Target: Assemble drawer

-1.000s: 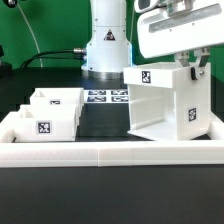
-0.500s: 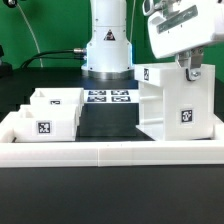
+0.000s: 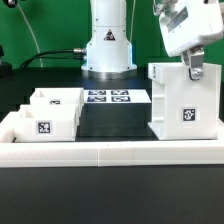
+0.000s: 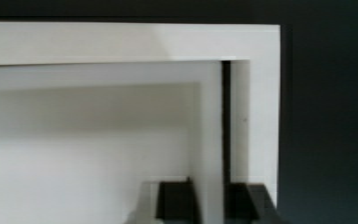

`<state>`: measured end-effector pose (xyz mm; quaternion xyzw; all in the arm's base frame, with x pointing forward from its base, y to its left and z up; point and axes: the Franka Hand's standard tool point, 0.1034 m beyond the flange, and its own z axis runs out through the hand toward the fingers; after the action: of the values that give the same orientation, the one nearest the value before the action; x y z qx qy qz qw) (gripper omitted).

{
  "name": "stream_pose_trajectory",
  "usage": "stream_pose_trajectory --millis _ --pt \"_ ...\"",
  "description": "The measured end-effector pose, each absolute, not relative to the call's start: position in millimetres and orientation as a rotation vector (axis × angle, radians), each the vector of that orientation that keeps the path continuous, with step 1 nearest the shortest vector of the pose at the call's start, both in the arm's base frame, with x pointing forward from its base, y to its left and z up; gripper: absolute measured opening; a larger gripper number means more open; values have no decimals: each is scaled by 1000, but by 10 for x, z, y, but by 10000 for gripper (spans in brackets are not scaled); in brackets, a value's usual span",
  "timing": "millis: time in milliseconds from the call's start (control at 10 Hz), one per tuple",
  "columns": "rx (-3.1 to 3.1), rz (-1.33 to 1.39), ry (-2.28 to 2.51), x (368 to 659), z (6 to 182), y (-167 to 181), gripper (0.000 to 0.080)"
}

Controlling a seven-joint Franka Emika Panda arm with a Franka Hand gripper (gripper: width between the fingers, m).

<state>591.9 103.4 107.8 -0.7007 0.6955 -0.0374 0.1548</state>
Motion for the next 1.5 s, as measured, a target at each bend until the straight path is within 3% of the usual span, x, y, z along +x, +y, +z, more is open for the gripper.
stream_pose_trajectory --millis 700,1100,1300,1400,1500 --pt "-1985 -78 2004 6372 1065 1015 49" --pt "-1994 -55 2007 6384 1050 1022 49" --pt "-1996 -55 2006 6382 1046 1024 339" --pt "-1997 -55 2006 6382 1045 1024 339" --pt "-1995 -59 2003 6393 1057 1023 523"
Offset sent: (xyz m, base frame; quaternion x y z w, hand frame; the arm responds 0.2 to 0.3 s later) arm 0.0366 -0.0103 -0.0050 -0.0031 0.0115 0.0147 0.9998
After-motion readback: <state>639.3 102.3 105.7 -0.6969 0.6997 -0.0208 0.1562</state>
